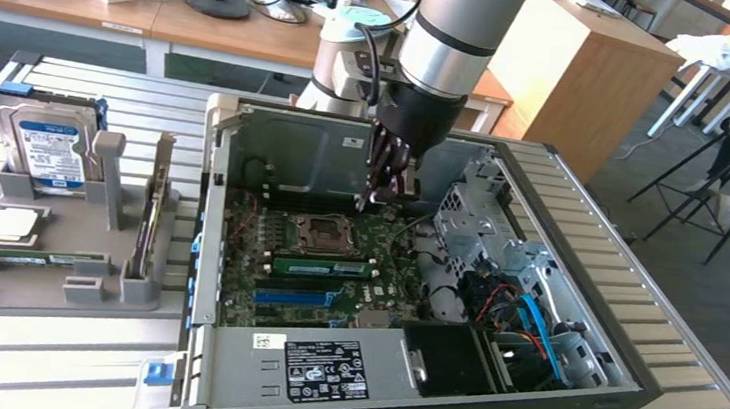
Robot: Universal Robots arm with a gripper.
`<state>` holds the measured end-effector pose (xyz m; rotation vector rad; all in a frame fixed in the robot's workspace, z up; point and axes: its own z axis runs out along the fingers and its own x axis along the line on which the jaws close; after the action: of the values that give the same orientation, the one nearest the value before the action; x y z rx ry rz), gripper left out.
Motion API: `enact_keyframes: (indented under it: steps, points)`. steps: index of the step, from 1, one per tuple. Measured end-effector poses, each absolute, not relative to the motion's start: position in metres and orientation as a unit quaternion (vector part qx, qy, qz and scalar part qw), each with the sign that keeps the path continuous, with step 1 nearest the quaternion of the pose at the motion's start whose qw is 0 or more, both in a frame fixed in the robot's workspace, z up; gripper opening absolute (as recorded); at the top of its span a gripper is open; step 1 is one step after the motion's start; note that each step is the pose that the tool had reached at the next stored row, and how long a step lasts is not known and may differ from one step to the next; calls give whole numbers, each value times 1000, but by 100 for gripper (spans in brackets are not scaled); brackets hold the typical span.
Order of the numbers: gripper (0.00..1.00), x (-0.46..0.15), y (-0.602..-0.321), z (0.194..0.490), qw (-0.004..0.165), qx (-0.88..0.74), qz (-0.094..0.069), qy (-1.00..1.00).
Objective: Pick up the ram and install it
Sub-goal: 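Press down the ram until it locks into place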
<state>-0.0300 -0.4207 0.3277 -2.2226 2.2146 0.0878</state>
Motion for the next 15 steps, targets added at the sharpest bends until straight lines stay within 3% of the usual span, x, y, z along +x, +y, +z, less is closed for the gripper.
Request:
enact_keyframes:
  steps: [15]
  points:
    - [10, -3, -421, 327, 2, -708, 28, 706]
